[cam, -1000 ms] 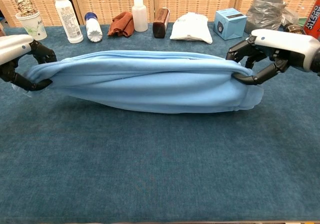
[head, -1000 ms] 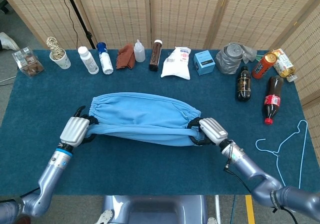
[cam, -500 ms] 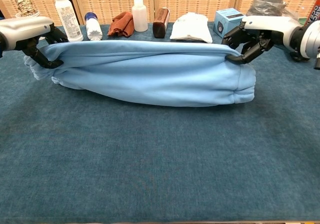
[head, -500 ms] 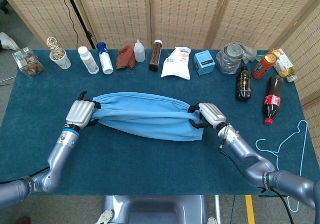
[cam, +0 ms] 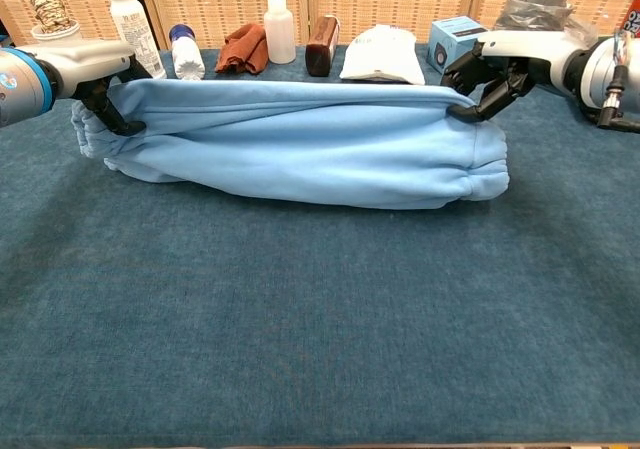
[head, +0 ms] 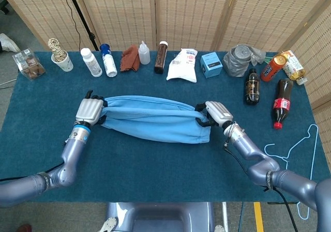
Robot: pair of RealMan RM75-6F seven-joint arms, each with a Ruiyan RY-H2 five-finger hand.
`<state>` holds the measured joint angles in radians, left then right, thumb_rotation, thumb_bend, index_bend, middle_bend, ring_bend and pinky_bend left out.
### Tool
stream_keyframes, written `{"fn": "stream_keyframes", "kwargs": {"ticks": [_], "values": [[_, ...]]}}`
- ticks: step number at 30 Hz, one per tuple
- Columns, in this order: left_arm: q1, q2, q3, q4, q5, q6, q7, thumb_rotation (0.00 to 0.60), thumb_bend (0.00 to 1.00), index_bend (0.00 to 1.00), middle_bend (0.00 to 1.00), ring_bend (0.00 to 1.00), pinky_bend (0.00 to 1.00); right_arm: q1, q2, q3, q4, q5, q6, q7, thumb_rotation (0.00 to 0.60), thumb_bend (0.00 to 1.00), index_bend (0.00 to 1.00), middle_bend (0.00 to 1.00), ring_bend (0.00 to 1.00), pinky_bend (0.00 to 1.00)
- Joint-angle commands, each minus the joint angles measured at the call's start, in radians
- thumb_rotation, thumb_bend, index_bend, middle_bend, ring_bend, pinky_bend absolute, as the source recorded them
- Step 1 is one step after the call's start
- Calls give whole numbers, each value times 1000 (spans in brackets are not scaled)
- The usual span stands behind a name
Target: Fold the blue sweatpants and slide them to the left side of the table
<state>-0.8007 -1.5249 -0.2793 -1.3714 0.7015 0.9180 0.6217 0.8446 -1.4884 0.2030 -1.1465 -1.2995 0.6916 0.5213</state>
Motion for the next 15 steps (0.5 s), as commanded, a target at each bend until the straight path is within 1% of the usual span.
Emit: {"fn": "stream_keyframes", "kwargs": {"ticks": [1,2,3,5,7,11,15], "values": [[-3,4,8,0,5,11,-6,600,373,133,0,0,0,-3,14,-11,-3,-48,9,52,600,616,300,184,105,270],[-4,9,10,-6,1,12,-5,600,369,56,0,0,0,-3,17,-14,0,-59,12,65,600,496,183,82,32,184],[-5,13,10,-13,0,17,-5,600,366,15,0,0,0,-3,19,-16,3,-67,15,73,600,378,94,20,1,118],[-5,19,8,-21,6,32,-8,600,363,0,0,0,0,-4,20,-18,10,-76,23,77,600,289,18,0,0,52],[-4,24,7,-25,24,58,-16,600,361,0,0,0,0,-8,14,-14,27,-75,44,60,600,274,0,0,0,20],[-1,36,9,-38,43,67,-37,600,352,0,0,0,0,-13,11,-10,33,-60,53,32,600,269,0,0,0,14],[5,67,22,-73,55,64,-47,600,282,0,0,0,0,-24,31,-5,5,-53,71,19,600,263,0,0,0,14]]}}
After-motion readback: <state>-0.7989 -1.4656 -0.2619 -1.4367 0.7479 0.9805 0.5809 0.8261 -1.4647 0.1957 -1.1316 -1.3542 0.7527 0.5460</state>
